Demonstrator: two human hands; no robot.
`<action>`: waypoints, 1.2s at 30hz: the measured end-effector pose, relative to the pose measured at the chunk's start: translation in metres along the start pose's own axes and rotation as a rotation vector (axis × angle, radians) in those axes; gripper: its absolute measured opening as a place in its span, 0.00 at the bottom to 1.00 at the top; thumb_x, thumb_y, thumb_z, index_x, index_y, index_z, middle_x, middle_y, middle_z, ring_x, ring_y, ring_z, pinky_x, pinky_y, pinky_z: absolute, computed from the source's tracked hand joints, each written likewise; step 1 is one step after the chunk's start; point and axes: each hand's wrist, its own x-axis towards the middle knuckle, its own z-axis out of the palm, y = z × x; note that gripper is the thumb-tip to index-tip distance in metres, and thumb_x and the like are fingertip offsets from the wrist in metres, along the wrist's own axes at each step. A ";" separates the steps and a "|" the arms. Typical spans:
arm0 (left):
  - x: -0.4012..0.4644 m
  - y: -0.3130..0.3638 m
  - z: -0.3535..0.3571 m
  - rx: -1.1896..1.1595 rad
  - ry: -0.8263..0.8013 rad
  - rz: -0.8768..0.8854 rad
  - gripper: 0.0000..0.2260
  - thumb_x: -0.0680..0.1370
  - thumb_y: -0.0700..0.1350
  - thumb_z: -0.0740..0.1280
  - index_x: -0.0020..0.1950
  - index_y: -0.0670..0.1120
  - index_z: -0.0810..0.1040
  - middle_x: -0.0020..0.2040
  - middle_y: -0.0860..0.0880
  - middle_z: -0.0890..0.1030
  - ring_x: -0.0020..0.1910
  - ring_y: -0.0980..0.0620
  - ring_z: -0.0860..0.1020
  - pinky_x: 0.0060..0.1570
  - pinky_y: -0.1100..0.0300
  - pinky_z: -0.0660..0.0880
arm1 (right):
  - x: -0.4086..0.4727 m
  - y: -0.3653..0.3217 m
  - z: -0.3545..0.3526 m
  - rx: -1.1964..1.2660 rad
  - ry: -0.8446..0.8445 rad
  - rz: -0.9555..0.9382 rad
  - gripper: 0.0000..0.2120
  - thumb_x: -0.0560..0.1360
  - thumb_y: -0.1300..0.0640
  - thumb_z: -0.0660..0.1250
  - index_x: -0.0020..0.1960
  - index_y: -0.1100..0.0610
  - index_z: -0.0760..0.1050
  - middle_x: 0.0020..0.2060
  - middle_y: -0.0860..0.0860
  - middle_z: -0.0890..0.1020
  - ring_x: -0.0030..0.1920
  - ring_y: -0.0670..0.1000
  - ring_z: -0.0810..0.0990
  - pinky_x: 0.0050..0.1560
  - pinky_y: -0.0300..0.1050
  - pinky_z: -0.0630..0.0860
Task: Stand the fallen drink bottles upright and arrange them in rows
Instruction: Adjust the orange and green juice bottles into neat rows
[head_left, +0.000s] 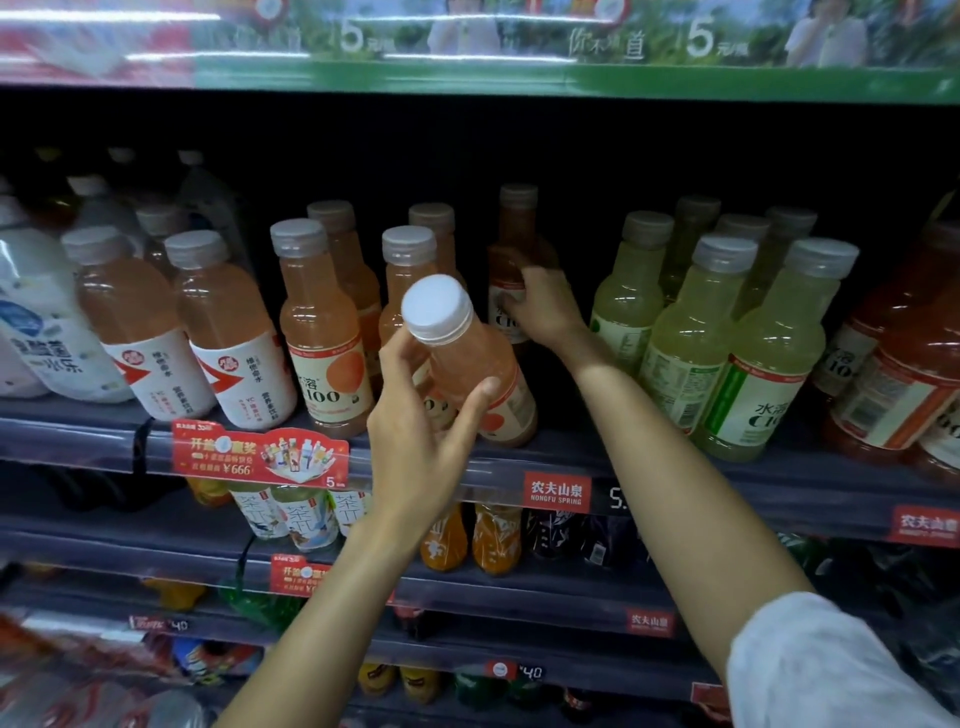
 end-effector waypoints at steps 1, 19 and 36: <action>0.000 0.000 0.000 0.001 0.001 -0.001 0.29 0.75 0.50 0.71 0.69 0.41 0.61 0.63 0.50 0.72 0.59 0.73 0.70 0.55 0.75 0.70 | 0.000 -0.001 -0.001 -0.035 0.029 -0.012 0.22 0.77 0.60 0.64 0.70 0.53 0.68 0.66 0.59 0.70 0.63 0.59 0.73 0.58 0.45 0.71; 0.002 -0.002 0.004 0.019 0.016 0.015 0.29 0.74 0.47 0.70 0.70 0.40 0.62 0.62 0.51 0.72 0.60 0.71 0.71 0.56 0.74 0.69 | -0.044 0.001 -0.006 0.284 0.276 0.039 0.37 0.66 0.57 0.77 0.67 0.58 0.60 0.62 0.58 0.71 0.59 0.57 0.73 0.56 0.50 0.72; 0.010 0.002 0.008 0.143 0.017 0.032 0.32 0.75 0.55 0.68 0.73 0.43 0.62 0.61 0.58 0.71 0.58 0.69 0.70 0.54 0.75 0.70 | -0.053 0.012 -0.005 0.352 0.200 0.070 0.31 0.68 0.54 0.75 0.66 0.51 0.64 0.57 0.52 0.78 0.53 0.53 0.79 0.53 0.55 0.76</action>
